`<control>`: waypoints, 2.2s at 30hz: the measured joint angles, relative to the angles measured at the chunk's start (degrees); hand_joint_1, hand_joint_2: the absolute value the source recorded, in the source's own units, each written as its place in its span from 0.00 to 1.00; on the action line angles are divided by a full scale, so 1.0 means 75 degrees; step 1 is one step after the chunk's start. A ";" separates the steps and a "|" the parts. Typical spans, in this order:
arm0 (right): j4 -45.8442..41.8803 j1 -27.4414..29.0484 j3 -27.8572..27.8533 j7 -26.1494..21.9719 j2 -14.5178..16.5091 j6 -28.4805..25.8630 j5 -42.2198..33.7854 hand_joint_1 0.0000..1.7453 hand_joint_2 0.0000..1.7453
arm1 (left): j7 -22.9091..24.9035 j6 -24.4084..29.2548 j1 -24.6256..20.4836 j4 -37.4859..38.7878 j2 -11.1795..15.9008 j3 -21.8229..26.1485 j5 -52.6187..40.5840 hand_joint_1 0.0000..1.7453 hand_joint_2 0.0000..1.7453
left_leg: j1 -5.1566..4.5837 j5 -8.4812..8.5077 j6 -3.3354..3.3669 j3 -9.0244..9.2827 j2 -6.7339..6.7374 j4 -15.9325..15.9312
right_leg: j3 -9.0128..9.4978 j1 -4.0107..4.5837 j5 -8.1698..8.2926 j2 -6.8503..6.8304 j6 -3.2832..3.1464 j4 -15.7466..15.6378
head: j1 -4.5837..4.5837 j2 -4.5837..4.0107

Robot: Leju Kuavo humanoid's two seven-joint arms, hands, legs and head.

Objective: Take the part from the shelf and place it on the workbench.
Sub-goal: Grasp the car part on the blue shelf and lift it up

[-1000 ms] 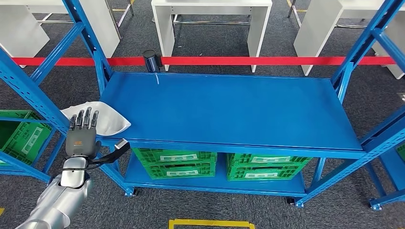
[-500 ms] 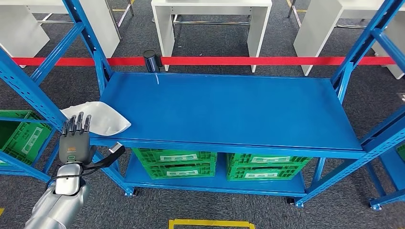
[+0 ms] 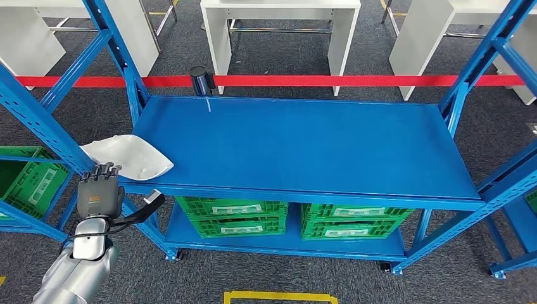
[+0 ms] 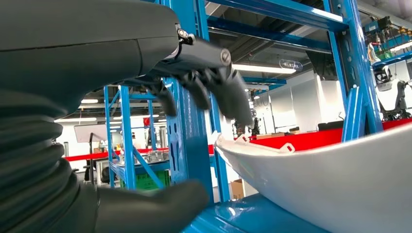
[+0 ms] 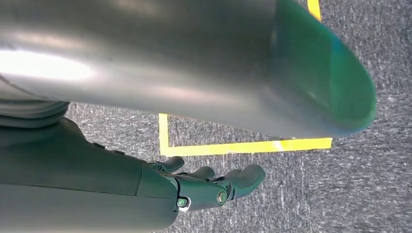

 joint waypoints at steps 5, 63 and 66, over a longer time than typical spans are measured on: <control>-0.0059 0.0005 -0.0032 0.0001 -0.0056 0.0000 -0.0119 0.00 0.00 | -0.0022 0.0000 -0.0001 0.0058 -0.0001 0.0008 0.0000 1.00 1.00 | 0.0000 0.0000 0.0000 0.0001 0.0000 0.0000 | 0.0000 0.0000 0.0000 0.0000 0.0000 0.0000 | 0.0000 0.0000; -0.0326 0.0237 -0.0128 0.0268 -0.0227 0.0000 0.0298 0.00 0.00 | 0.0611 0.0000 -0.0315 -0.0224 -0.0021 -0.1508 -0.0003 0.00 1.00 | -0.0001 0.0000 0.0000 0.0002 0.0001 0.0001 | -0.0002 -0.0002 0.0000 0.0001 0.0000 -0.0002 | 0.0000 0.0000; -0.0399 0.0318 -0.0157 0.0285 -0.0180 0.0000 0.0298 0.00 0.00 | 0.0605 0.0000 -0.0382 -0.0223 -0.0106 -0.1623 -0.0003 0.00 1.00 | -0.0001 0.0000 0.0000 0.0002 0.0002 0.0001 | -0.0002 -0.0001 0.0000 0.0002 0.0000 -0.0002 | 0.0000 0.0000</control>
